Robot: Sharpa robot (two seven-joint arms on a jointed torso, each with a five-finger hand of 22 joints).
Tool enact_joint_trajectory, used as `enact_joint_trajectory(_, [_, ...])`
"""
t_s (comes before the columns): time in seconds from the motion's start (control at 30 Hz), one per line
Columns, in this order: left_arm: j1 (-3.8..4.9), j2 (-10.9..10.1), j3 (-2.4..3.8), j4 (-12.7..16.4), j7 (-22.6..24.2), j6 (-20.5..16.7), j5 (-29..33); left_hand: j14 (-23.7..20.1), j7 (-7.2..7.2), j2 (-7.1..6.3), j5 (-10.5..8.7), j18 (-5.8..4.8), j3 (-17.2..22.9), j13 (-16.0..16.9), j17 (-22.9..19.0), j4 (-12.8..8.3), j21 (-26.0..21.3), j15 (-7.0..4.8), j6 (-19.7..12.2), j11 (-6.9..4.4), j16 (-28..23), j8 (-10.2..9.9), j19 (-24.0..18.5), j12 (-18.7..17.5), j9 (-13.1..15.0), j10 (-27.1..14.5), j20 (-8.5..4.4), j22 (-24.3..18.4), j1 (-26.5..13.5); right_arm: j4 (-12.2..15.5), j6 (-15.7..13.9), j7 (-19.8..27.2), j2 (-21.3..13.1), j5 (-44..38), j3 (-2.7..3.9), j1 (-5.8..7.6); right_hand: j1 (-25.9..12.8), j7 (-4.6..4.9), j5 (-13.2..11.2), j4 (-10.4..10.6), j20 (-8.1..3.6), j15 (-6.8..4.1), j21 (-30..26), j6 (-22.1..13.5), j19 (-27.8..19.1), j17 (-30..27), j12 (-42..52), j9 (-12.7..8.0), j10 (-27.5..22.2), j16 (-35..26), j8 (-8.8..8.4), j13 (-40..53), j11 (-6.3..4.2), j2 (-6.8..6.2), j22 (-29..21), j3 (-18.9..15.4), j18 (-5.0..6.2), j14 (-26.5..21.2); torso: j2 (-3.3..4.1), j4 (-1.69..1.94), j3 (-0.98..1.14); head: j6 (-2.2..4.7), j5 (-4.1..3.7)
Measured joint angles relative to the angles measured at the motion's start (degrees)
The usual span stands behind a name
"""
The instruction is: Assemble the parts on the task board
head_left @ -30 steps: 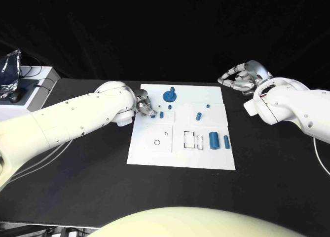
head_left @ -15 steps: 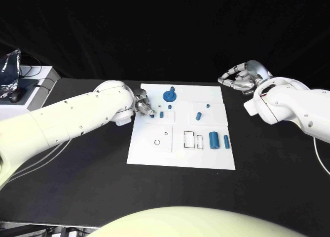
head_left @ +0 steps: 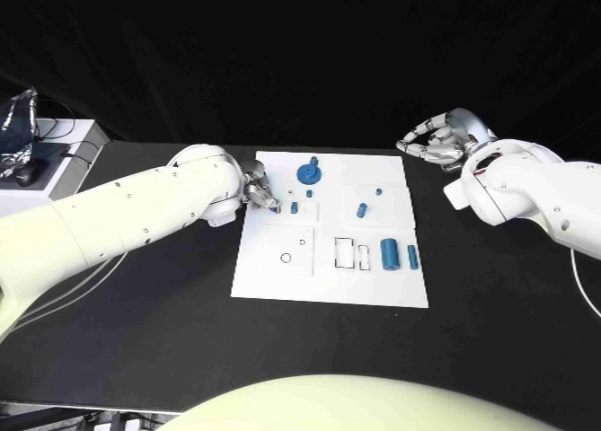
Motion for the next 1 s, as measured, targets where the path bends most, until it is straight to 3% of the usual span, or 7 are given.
enact_joint_trajectory(0.4, [0.04,0.16,0.01,-0.22,-0.15,0.27,0.1,0.0,-0.17,0.72,-0.12,0.0,0.17,-0.11,0.0,0.17,0.0,0.0,-0.17,0.02,0.0,-0.16,0.0,-0.01,0.12,0.01,0.0,0.0,-0.79,-0.02,0.03,0.0,0.0,-0.03,0.0,0.0,0.0,0.0,0.0,0.0,0.0,0.0,0.0,0.0,0.0,0.0,0.0,0.2,0.0,-0.22,0.0,0.05,0.0,0.0,-0.01,0.0,0.0,0.0,0.02,-0.05,0.04,-0.16,-0.03])
enact_joint_trajectory(0.53, [0.02,0.16,0.01,-0.24,-0.23,0.22,0.21,0.0,-0.17,0.1,-0.17,0.0,0.24,-0.19,0.0,0.1,0.0,0.0,-0.17,-0.01,0.0,-0.16,0.0,-0.01,0.12,0.04,0.0,-0.01,-2.01,-0.02,0.04,0.0,0.02,-0.04,0.0,0.0,0.0,0.0,0.0,0.0,0.0,0.0,0.0,0.0,0.0,0.0,0.0,0.2,0.0,-0.22,0.0,0.04,0.0,0.0,-0.01,0.0,0.0,0.0,-0.01,-0.04,0.08,-0.18,-0.06])
enact_joint_trajectory(0.57, [0.01,0.16,0.02,-0.24,-0.24,0.17,0.26,0.0,-0.17,-0.26,-0.32,-0.01,2.31,-0.19,0.0,-1.97,0.0,0.0,-0.17,-0.03,0.0,-0.16,0.0,-0.01,0.21,0.07,0.0,-0.01,-2.38,-0.03,0.04,0.0,0.02,-0.04,0.0,0.0,0.0,0.0,0.0,0.0,0.0,0.0,0.0,0.0,0.0,0.0,0.0,0.2,0.0,-0.22,0.0,0.04,0.0,0.0,-0.01,0.0,0.0,0.0,-0.01,-0.04,0.08,-0.18,-0.06])
enact_joint_trajectory(1.0, [-0.05,0.23,0.0,-0.13,-0.37,-0.29,0.56,0.0,-0.17,-0.49,-0.35,0.0,2.31,-0.19,0.0,-1.97,0.0,0.0,-0.17,-0.14,0.0,-0.13,0.0,-0.02,0.27,0.34,0.0,-0.01,-2.61,-0.06,0.07,0.0,0.06,-0.08,0.0,0.0,0.0,0.0,0.0,0.0,0.0,0.0,0.0,0.0,0.0,0.0,0.0,0.2,0.0,-0.22,0.0,0.03,0.0,0.0,-0.01,0.0,0.0,0.0,-0.03,-0.06,0.05,-0.06,-0.02])
